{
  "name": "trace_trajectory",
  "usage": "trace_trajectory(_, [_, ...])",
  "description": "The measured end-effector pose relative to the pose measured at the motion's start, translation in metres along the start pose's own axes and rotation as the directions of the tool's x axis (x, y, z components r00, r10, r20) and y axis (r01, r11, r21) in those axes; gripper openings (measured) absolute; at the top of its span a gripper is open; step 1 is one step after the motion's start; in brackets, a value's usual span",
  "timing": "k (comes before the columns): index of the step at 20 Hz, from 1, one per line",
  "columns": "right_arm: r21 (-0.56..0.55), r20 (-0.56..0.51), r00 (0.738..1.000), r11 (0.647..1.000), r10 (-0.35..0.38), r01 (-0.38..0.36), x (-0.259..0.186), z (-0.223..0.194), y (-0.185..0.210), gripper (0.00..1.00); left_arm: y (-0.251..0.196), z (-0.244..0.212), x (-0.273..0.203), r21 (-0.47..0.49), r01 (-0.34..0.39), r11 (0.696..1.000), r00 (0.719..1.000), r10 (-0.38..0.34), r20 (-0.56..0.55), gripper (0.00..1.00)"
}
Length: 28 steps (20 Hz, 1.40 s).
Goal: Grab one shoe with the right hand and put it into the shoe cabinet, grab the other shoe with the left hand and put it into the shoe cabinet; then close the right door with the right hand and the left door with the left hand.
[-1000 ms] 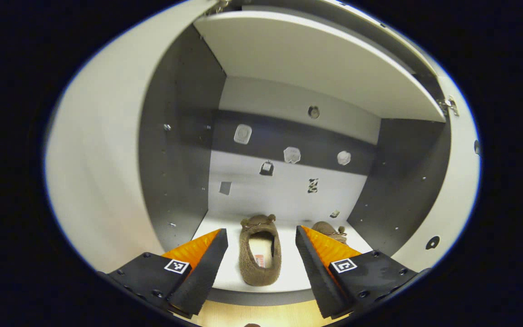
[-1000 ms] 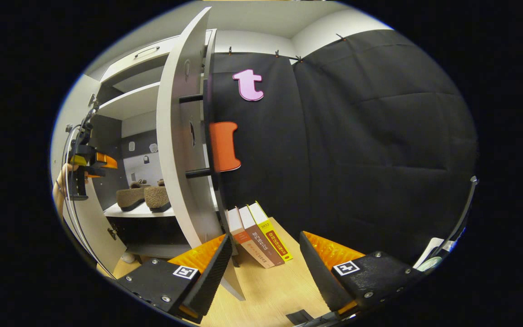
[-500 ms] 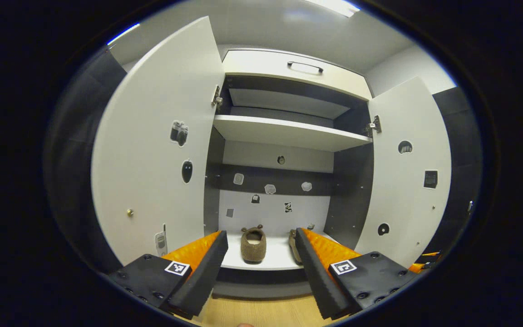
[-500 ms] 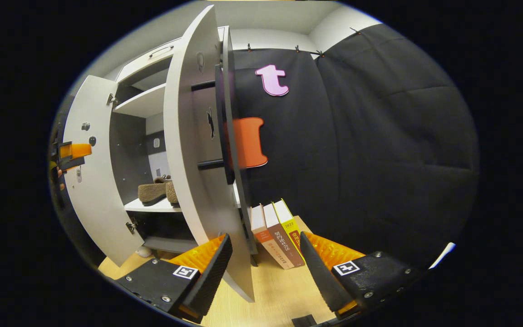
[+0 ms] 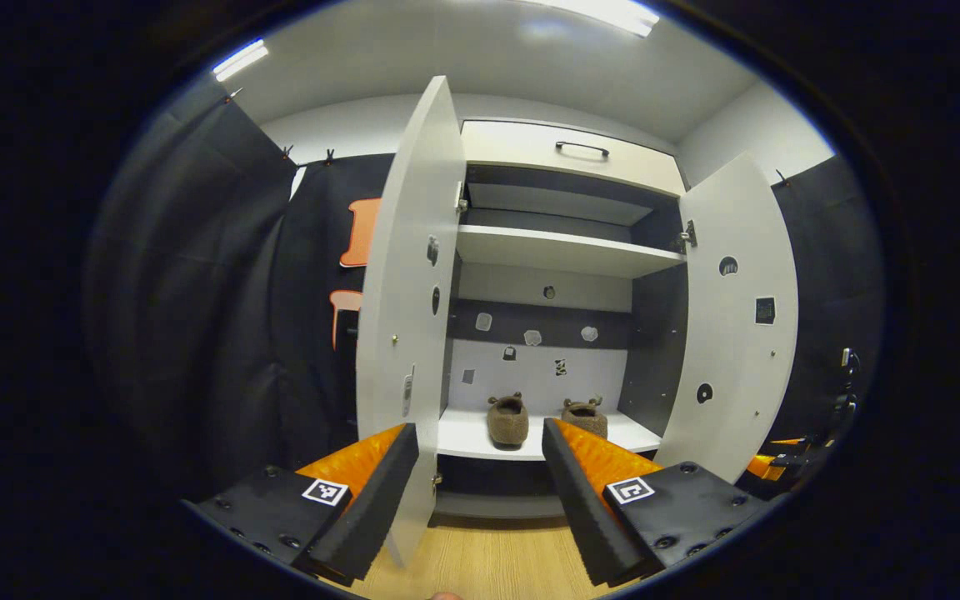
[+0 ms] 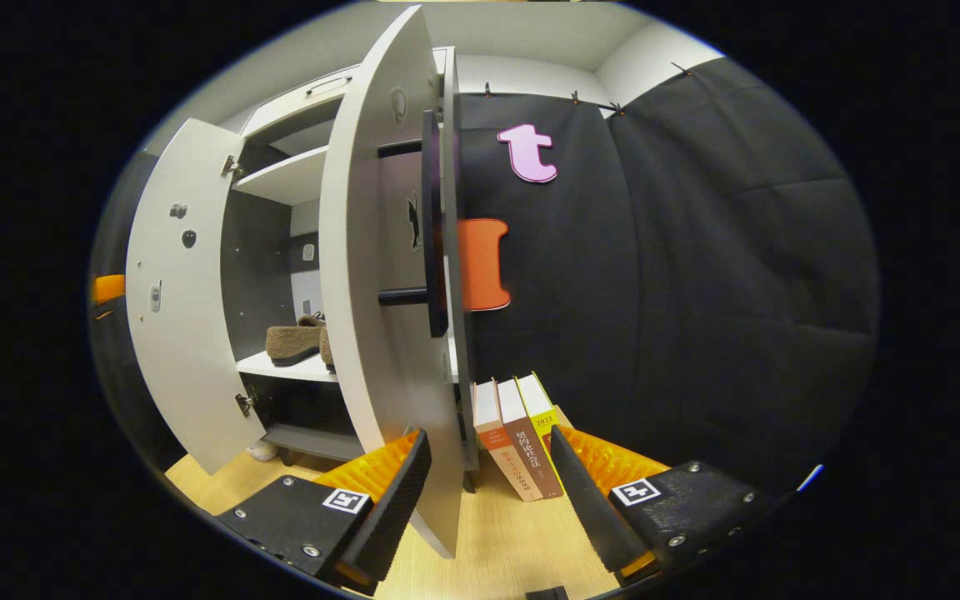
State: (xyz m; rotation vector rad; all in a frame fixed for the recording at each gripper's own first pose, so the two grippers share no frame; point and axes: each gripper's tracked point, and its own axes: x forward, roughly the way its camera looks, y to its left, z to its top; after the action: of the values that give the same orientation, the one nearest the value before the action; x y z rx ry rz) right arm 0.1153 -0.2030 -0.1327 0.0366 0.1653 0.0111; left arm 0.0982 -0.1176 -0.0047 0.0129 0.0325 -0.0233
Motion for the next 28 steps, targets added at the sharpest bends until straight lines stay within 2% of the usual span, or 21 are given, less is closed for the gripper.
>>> trace_trajectory(3, [0.007, -0.005, 0.999, 0.999, 0.048, -0.048, 0.004, -0.001, 0.022, 0.91, 0.027, -0.002, -0.007, 0.01, -0.034, 0.999, 0.999, 0.034, 0.003, 0.97])
trace_trajectory(4, [0.001, -0.004, 0.998, 0.998, 0.065, -0.065, 0.006, -0.001, 0.03, 0.99, 0.035, 0.0, -0.008, 0.008, -0.042, 0.999, 0.999, 0.042, 0.007, 0.97])
trace_trajectory(5, [-0.006, -0.004, 0.997, 0.997, 0.082, -0.082, 0.009, -0.001, 0.039, 0.91, 0.044, 0.001, -0.011, 0.004, -0.047, 0.999, 0.999, 0.047, 0.012, 0.97])
trace_trajectory(9, [-0.012, -0.006, 0.99, 0.99, 0.142, -0.142, 0.02, -0.001, 0.074, 0.9, 0.083, 0.01, -0.011, 0.039, -0.086, 0.996, 0.996, 0.084, 0.035, 0.97])
trace_trajectory(10, [-0.011, -0.001, 0.991, 0.991, 0.133, -0.133, 0.025, 0.0, 0.078, 0.9, 0.094, 0.011, -0.011, 0.046, -0.098, 0.994, 0.995, 0.096, 0.038, 0.99])
trace_trajectory(16, [0.04, 0.028, 0.997, 0.997, 0.071, -0.073, 0.061, 0.002, 0.09, 0.9, 0.153, 0.011, -0.004, 0.026, -0.14, 0.99, 0.988, 0.138, 0.063, 0.97])
trace_trajectory(20, [0.054, 0.049, 0.998, 0.997, 0.045, -0.048, 0.082, 0.008, 0.097, 0.9, 0.183, 0.002, 0.01, -0.021, -0.129, 0.991, 0.99, 0.129, 0.047, 0.96])
trace_trajectory(22, [0.061, 0.054, 0.998, 0.997, 0.043, -0.046, 0.096, 0.009, 0.102, 0.91, 0.195, -0.002, 0.017, -0.015, -0.126, 0.992, 0.991, 0.127, 0.036, 0.99])
trace_trajectory(23, [0.062, 0.057, 0.997, 0.997, 0.046, -0.05, 0.103, 0.01, 0.107, 0.91, 0.2, -0.004, 0.02, -0.007, -0.127, 0.992, 0.991, 0.127, 0.032, 0.96])
trace_trajectory(25, [0.061, 0.059, 0.997, 0.997, 0.046, -0.05, 0.119, 0.013, 0.129, 0.92, 0.208, -0.006, 0.024, 0.007, -0.123, 0.992, 0.992, 0.123, 0.026, 0.97])
trace_trajectory(28, [0.048, 0.052, 0.999, 0.999, 0.005, -0.008, 0.142, 0.013, 0.141, 0.93, 0.219, -0.009, 0.03, 0.012, -0.108, 0.994, 0.994, 0.107, 0.018, 0.96])
